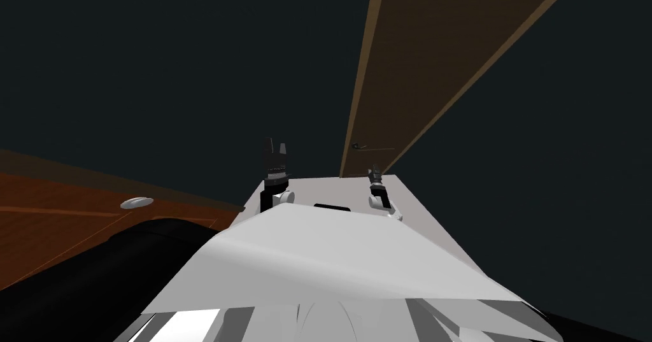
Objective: Pull the door open
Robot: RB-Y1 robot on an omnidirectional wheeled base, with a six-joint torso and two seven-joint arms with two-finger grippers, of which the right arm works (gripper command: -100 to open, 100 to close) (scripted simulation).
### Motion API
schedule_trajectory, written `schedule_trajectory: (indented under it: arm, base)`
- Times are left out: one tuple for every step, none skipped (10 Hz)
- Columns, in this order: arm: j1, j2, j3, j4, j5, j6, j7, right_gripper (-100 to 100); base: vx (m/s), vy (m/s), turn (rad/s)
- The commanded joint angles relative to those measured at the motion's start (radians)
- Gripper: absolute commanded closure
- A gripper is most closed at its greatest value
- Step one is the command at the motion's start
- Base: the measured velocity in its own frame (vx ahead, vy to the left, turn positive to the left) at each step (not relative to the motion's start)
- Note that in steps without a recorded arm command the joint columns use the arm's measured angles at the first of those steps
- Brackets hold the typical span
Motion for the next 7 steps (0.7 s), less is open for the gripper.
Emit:
schedule_trajectory:
  arm:
    - [-0.023, -0.008, -0.004, 0.049, -0.006, -0.009, 0.000, -100]
    - [-0.035, -0.012, -0.006, 0.075, -0.009, -0.014, 0.001, -100]
    - [-0.048, -0.016, -0.008, 0.105, -0.012, -0.019, 0.002, -100]
    - [-0.060, -0.020, -0.010, 0.133, -0.015, -0.025, 0.002, -100]
    - [-0.073, -0.024, -0.011, 0.161, -0.018, -0.030, 0.003, -100]
    - [-0.085, -0.028, -0.013, 0.189, -0.020, -0.035, 0.003, -100]
    - [-0.097, -0.032, -0.015, 0.214, -0.023, -0.040, 0.004, -100]
  base:
    - [0.075, -0.066, 0.190]
    - [0.073, -0.078, 0.186]
    - [0.073, -0.071, 0.161]
    - [0.073, -0.063, 0.157]
    - [0.074, -0.062, 0.135]
    - [0.078, -0.070, 0.155]
    - [0.066, -0.070, 0.134]
